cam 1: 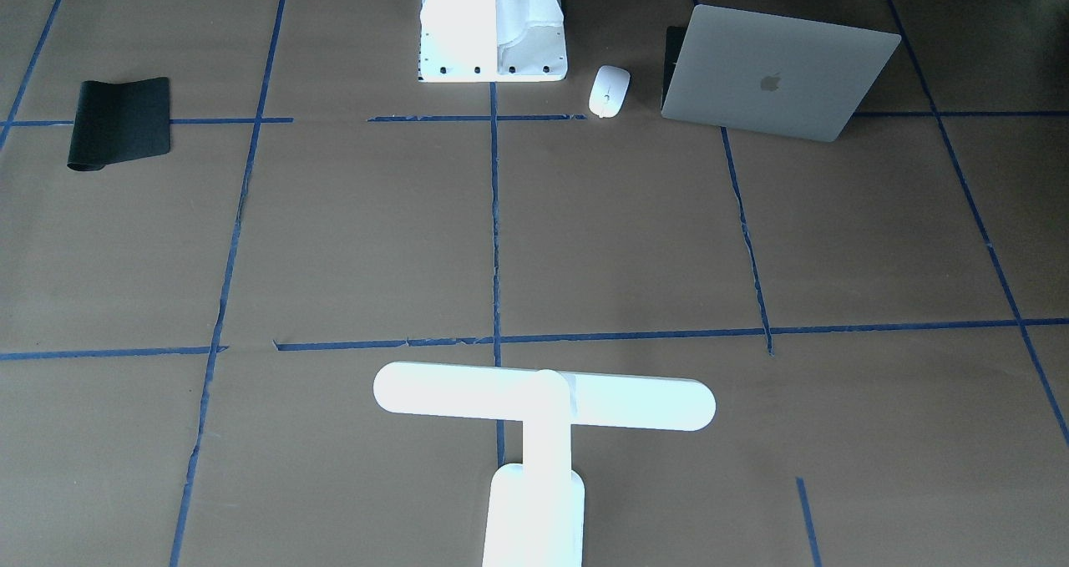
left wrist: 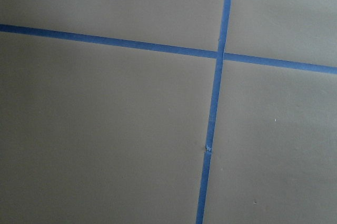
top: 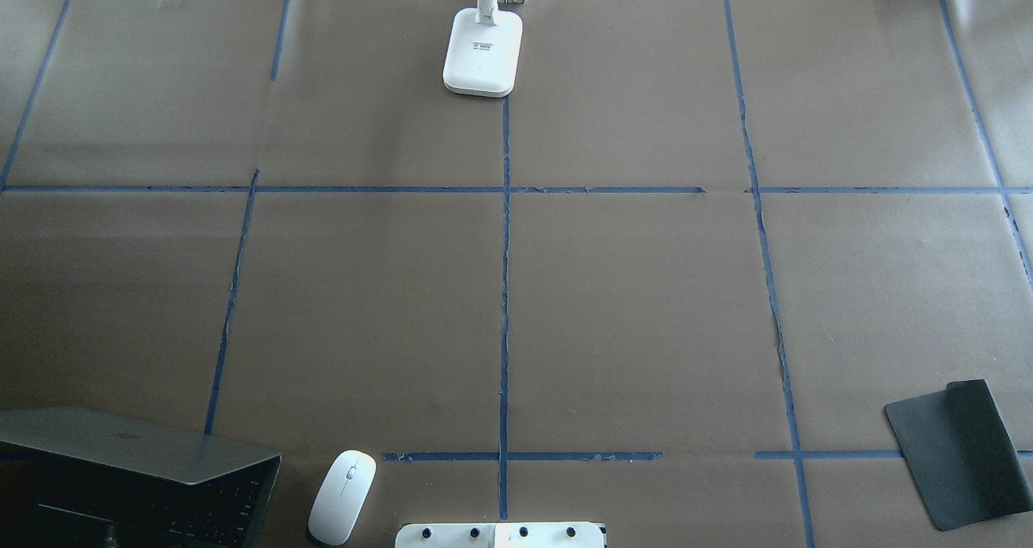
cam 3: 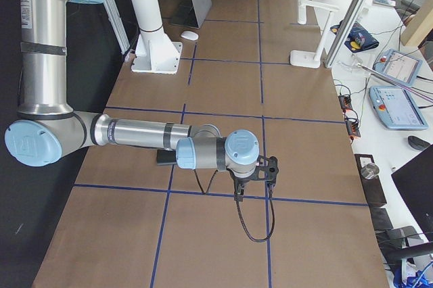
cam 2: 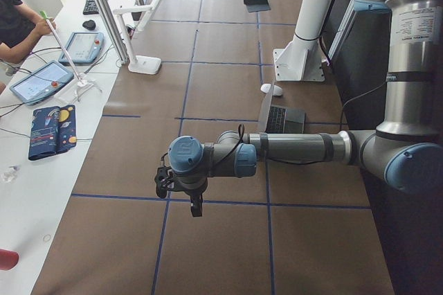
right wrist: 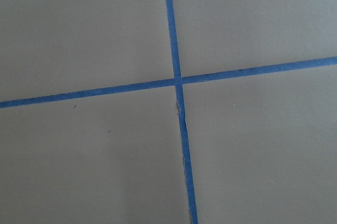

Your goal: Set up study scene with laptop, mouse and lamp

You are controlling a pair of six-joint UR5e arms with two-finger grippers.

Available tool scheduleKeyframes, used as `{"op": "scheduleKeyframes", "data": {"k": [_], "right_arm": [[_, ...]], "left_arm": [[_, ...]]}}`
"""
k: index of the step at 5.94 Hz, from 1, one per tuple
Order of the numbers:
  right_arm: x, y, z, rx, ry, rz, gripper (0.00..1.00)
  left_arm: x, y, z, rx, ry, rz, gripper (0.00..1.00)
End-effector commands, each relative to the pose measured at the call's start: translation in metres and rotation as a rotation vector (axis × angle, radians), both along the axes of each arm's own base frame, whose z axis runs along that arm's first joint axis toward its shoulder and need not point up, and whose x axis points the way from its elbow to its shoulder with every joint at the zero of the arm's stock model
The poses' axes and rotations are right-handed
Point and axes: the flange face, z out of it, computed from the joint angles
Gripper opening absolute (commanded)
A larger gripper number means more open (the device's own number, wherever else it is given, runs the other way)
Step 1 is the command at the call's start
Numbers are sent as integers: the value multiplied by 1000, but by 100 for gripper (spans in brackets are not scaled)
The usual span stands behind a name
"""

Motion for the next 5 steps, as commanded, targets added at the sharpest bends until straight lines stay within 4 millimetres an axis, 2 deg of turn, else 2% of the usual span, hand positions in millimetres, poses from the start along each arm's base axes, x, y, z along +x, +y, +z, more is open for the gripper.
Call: {"op": "scheduleKeyframes", "data": {"k": [1,5], "right_arm": [[0,1,0,-1,0,1,100],[-1,0,0,-9,0,6,100]], "left_arm": [[0,1,0,5,1,0,100],[0,0,0,5,1,0,100]]}}
